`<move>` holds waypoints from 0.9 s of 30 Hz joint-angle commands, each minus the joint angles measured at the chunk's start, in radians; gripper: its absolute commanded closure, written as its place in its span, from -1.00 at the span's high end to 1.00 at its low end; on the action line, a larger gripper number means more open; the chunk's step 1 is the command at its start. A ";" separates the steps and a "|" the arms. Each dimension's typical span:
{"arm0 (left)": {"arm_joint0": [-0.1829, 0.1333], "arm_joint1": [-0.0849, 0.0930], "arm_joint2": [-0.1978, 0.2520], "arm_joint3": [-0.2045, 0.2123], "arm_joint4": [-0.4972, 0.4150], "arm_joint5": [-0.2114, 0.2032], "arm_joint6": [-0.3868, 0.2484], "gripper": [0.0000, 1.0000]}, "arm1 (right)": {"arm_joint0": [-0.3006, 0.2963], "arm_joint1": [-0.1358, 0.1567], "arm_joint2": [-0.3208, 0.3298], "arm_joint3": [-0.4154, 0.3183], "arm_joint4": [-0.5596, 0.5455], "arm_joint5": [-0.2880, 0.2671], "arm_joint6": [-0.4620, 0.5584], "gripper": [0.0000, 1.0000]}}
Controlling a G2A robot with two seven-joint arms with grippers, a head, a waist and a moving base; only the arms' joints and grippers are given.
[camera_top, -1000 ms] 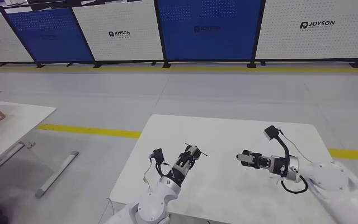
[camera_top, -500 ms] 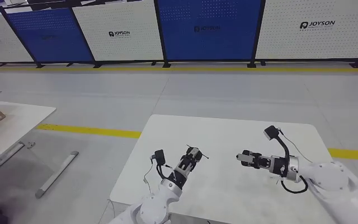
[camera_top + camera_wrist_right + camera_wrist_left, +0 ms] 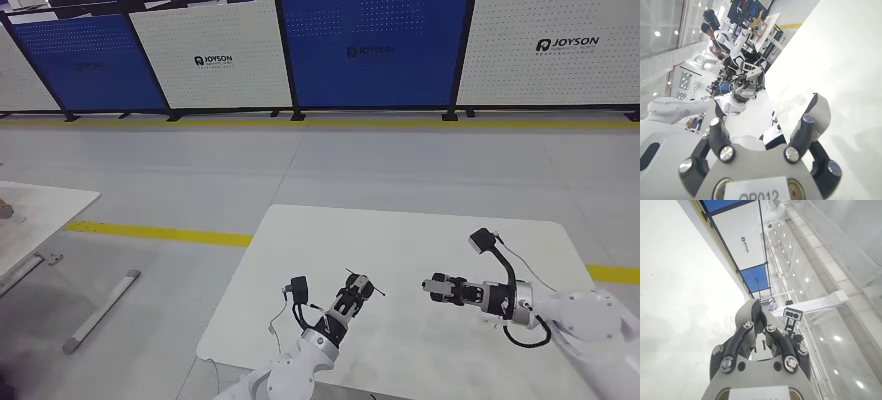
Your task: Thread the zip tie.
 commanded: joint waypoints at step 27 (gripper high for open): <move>-0.066 -0.074 0.039 0.058 -0.176 0.063 0.138 -1.00 | 0.055 -0.128 -0.076 0.160 0.090 0.000 0.130 1.00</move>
